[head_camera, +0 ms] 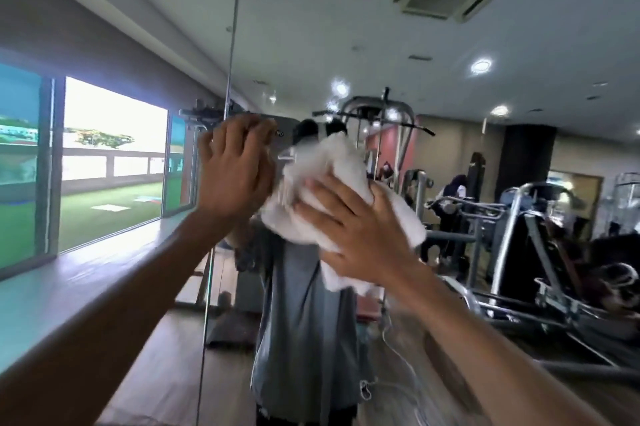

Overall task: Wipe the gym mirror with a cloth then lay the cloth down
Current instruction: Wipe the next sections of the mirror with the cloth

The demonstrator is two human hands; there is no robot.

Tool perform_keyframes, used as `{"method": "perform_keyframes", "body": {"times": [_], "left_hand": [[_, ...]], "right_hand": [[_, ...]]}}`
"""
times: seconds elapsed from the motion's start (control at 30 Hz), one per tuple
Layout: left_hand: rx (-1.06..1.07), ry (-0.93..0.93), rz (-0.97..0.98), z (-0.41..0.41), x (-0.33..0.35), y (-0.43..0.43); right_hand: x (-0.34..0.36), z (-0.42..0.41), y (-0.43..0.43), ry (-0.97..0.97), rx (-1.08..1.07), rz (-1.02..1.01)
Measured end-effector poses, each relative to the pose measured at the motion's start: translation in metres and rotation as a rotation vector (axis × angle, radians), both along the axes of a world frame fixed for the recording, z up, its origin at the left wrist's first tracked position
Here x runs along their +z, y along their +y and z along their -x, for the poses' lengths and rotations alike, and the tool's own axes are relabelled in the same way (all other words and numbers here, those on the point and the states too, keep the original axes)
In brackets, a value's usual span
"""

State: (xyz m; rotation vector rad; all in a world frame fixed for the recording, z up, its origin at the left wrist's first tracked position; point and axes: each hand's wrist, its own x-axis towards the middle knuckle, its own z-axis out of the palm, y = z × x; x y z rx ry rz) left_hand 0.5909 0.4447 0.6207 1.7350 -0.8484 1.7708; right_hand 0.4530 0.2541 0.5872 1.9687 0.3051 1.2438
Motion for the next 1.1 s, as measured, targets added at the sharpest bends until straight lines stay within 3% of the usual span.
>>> {"method": "perform_keyframes", "body": {"times": [0.07, 0.2, 0.3, 0.37, 0.5, 0.57, 0.7, 0.77, 0.83, 0.9, 1.03, 1.1], "left_hand": [[0.028, -0.048, -0.018, -0.003, 0.017, 0.008], [0.060, -0.042, -0.037, -0.006, 0.046, 0.001], [0.047, 0.028, 0.024, -0.006, 0.049, -0.008], [0.044, 0.054, 0.044, -0.009, 0.048, -0.007], [0.027, 0.078, 0.032, -0.008, 0.049, -0.005], [0.034, 0.050, 0.038, -0.005, 0.046, -0.008], [0.075, 0.056, 0.045, -0.001, 0.055, -0.006], [0.127, 0.013, 0.044, -0.001, 0.067, -0.003], [0.161, -0.053, 0.055, -0.002, 0.080, 0.002], [0.171, -0.095, 0.074, -0.005, 0.093, 0.006], [0.077, -0.062, 0.079, -0.009, 0.104, 0.004], [0.055, -0.009, 0.077, -0.009, 0.103, 0.002]], "right_hand": [[0.022, 0.017, -0.031, 0.030, -0.013, 0.043], [0.119, 0.018, -0.029, -0.367, -0.009, -0.461], [0.159, -0.010, 0.011, -0.498, 0.006, -0.602], [0.148, -0.024, 0.029, -0.419, -0.034, -0.475], [0.122, -0.012, 0.002, -0.093, -0.003, 0.052], [0.138, 0.009, -0.029, -0.021, -0.010, 0.140], [0.201, 0.028, -0.056, -0.308, -0.044, -0.202], [0.221, 0.010, -0.034, -0.492, -0.046, -0.415], [0.221, -0.012, -0.004, -0.551, -0.056, -0.493], [0.207, -0.026, 0.010, -0.421, -0.039, -0.335], [0.206, -0.004, -0.022, -0.032, 0.043, 0.214], [0.232, 0.010, -0.041, 0.016, 0.039, 0.266]]}}
